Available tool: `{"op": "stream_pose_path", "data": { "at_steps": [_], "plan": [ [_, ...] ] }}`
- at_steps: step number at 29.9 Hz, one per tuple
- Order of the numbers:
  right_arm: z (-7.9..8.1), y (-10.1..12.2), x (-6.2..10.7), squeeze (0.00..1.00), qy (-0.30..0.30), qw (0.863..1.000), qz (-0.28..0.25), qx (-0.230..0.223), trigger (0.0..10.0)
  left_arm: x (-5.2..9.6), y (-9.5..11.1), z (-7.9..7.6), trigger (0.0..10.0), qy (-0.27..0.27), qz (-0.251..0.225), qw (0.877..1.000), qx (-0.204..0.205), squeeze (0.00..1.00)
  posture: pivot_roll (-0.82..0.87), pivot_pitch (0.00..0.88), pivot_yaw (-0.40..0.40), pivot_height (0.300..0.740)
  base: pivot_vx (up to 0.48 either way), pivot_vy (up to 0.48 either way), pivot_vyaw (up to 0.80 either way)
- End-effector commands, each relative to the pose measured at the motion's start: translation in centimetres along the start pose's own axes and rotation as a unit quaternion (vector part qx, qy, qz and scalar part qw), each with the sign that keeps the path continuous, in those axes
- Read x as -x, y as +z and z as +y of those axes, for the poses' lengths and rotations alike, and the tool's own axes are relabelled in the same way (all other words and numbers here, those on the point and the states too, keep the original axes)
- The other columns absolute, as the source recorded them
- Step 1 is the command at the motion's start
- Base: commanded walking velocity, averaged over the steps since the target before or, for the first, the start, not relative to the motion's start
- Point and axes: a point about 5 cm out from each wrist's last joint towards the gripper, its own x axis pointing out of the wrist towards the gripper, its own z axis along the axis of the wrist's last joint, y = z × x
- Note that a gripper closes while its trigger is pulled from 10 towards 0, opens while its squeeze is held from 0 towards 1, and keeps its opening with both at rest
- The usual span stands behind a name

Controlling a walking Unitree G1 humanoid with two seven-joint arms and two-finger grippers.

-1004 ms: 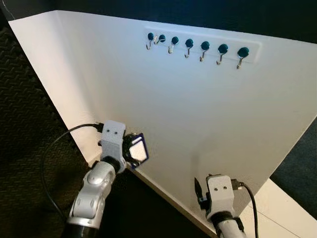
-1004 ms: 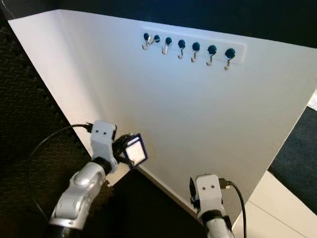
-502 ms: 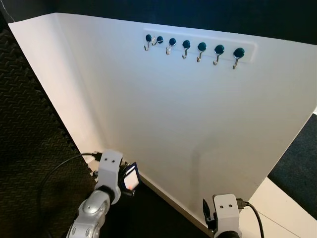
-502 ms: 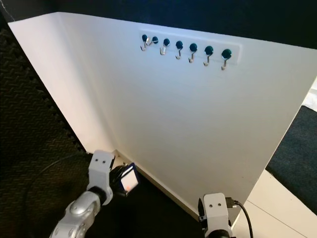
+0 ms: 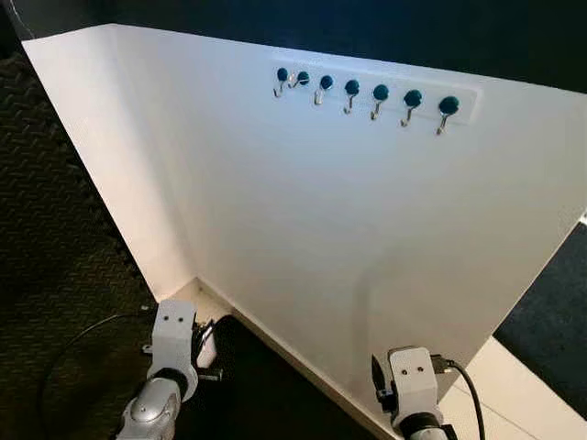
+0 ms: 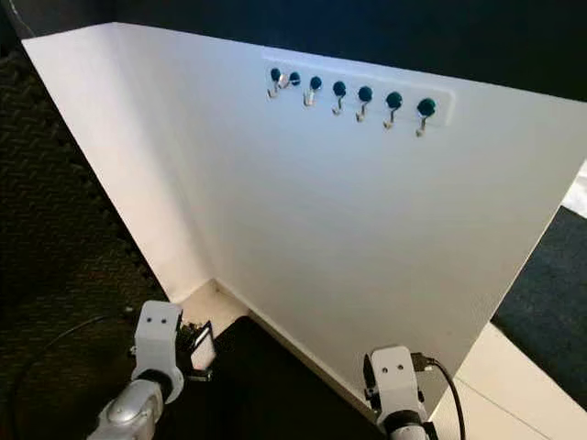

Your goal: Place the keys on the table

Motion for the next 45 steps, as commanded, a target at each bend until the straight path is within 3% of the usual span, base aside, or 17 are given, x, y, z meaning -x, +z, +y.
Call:
{"op": "stream_pose_path", "data": {
  "at_steps": [1,8,45],
  "plan": [
    [0.31,-0.57,0.25,0.0,0.005,1.0,0.01,-0.006,10.0,0.27,-0.48,0.43,10.0,0.009,0.005,1.0,-0.016,0.0,-0.02,0.138,0.062,0.74,0.0,0.0,0.0],
    [0.63,-0.66,0.06,0.0,0.013,1.0,0.009,-0.008,10.0,0.14,-0.47,0.28,10.0,0.01,0.003,1.0,-0.018,0.0,-0.02,0.132,0.061,0.74,0.0,0.0,-0.17],
    [0.88,-1.22,0.28,0.0,0.018,1.0,0.012,-0.007,10.0,-0.29,-0.15,-0.25,10.0,0.001,-0.005,1.0,-0.023,0.0,-0.02,0.143,0.063,0.74,0.0,0.0,-0.8]
  ]
}}
